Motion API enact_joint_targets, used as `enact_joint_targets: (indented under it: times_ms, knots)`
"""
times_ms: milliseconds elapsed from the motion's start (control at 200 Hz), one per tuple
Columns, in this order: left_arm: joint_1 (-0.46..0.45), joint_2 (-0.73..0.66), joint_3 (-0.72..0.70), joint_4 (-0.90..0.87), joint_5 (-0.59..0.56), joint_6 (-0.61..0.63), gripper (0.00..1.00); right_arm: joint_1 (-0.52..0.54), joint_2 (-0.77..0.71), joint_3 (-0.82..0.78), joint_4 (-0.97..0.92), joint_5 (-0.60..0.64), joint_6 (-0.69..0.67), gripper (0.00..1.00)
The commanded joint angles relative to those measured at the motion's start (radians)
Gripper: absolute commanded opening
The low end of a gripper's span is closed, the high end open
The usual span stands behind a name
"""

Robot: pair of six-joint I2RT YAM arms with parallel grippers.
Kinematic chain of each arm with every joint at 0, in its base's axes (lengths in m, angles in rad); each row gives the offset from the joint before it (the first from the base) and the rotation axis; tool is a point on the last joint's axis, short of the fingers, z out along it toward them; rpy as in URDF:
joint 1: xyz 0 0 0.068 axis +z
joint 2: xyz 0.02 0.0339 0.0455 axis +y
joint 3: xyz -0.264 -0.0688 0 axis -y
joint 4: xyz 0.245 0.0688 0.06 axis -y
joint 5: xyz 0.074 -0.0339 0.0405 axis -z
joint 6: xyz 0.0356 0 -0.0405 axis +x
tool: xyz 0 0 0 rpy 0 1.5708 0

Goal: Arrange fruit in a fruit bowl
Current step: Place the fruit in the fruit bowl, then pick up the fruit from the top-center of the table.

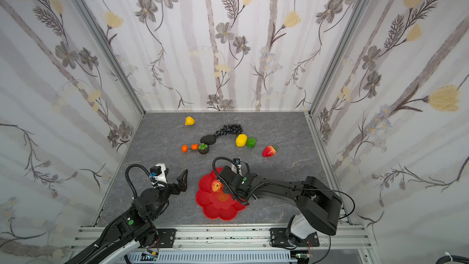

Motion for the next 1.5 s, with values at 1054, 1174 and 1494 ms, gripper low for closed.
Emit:
enact_joint_targets:
  times_ms: [1054, 1174, 1494]
  knots:
    - [0.22, 1.059, 0.761, -0.329, 0.339, -0.121, 1.0, -0.327, -0.684, -0.213, -0.11, 0.052, -0.198, 0.84]
    - [0.259, 1.262, 0.972, -0.42, 0.36, -0.09, 0.97, -0.328, -0.756, -0.273, -0.087, 0.047, -0.193, 0.85]
    - [0.289, 1.714, 1.559, -0.767, 0.279, -0.198, 0.98, -0.332, -0.951, -0.424, -0.066, 0.054, -0.2, 0.88]
